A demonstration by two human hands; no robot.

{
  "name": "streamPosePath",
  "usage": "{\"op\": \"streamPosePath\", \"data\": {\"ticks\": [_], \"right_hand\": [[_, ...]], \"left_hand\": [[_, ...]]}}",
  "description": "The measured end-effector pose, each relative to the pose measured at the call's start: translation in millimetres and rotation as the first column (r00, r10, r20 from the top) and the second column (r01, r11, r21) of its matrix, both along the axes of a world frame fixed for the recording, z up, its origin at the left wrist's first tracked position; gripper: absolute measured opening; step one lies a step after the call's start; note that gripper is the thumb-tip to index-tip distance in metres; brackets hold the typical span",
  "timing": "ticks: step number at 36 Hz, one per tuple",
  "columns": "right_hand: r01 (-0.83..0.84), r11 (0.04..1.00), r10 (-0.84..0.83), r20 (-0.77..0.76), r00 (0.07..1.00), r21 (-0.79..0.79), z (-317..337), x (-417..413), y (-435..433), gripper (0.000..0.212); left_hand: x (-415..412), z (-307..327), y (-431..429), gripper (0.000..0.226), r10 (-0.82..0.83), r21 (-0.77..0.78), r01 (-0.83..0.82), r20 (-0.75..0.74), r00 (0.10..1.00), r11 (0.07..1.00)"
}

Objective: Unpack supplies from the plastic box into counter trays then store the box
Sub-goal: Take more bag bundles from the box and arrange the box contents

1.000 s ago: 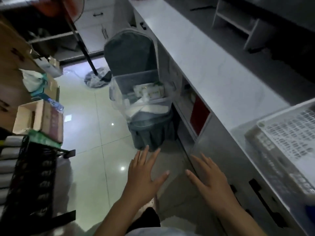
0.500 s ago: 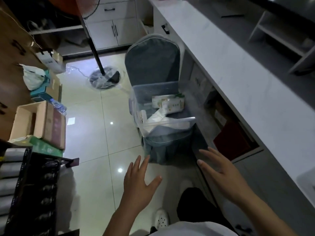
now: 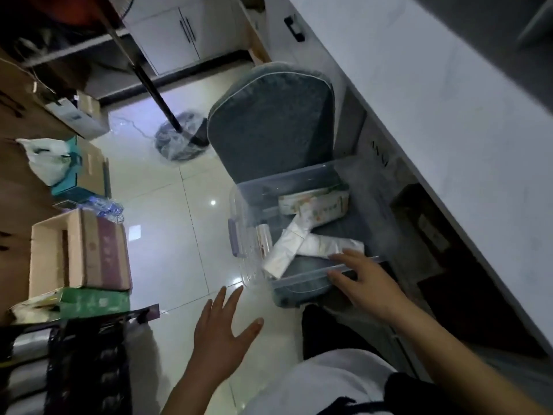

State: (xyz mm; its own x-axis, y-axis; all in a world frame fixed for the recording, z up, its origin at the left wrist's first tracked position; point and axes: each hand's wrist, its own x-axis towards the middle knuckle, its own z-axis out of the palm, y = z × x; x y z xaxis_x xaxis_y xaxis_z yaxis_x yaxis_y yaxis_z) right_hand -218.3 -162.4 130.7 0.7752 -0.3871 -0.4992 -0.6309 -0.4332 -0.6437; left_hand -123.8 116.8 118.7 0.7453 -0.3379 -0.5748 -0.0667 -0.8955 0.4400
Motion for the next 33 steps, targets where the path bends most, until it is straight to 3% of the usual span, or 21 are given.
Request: {"op": "streamPosePath", "data": {"ticks": [8,12,17,22,25,29,33], "right_hand": [[-0.101,0.994,0.106,-0.120,0.987,0.048,-21.7,79.6,-30.6,0.048],[-0.097,0.994,0.104,-0.131,0.986,0.055,-30.8,100.5,-36.4,0.046],[0.006,0.996,0.014,-0.213,0.977,0.093,-50.1,107.5,-38.0,0.048],[0.216,0.971,-0.187,-0.233,0.954,0.107,-60.9,96.4,-32.9,0.046],[0.341,0.940,-0.330,-0.279,0.902,-0.010,-70.8,82.0,-22.3,0.045],[0.365,0.902,-0.430,-0.436,0.790,-0.229,-101.7,69.9,1.5,0.055],[0.355,0.895,-0.446,-0.517,0.730,-0.270,-138.6,63.1,37.7,0.071]], "left_hand": [[90.9,8.1,-66.1,0.072,0.015,-0.059,-0.017,-0.026,1.000,0.998],[108.4,-2.9,-88.0,0.073,-0.083,-0.024,0.081,-0.100,0.992,0.996],[134.4,-27.4,-100.9,0.082,-0.270,0.132,0.316,-0.282,0.920,0.939],[179.8,-49.4,-126.1,0.080,-0.389,0.078,0.437,-0.335,0.858,0.896],[205.2,-77.6,-147.0,0.075,-0.431,0.030,0.484,-0.408,0.805,0.875],[221.8,-139.4,-183.4,0.073,-0.467,0.006,0.551,-0.523,0.713,0.835],[228.0,-203.3,-208.1,0.071,-0.457,0.062,0.595,-0.579,0.676,0.801]]}}
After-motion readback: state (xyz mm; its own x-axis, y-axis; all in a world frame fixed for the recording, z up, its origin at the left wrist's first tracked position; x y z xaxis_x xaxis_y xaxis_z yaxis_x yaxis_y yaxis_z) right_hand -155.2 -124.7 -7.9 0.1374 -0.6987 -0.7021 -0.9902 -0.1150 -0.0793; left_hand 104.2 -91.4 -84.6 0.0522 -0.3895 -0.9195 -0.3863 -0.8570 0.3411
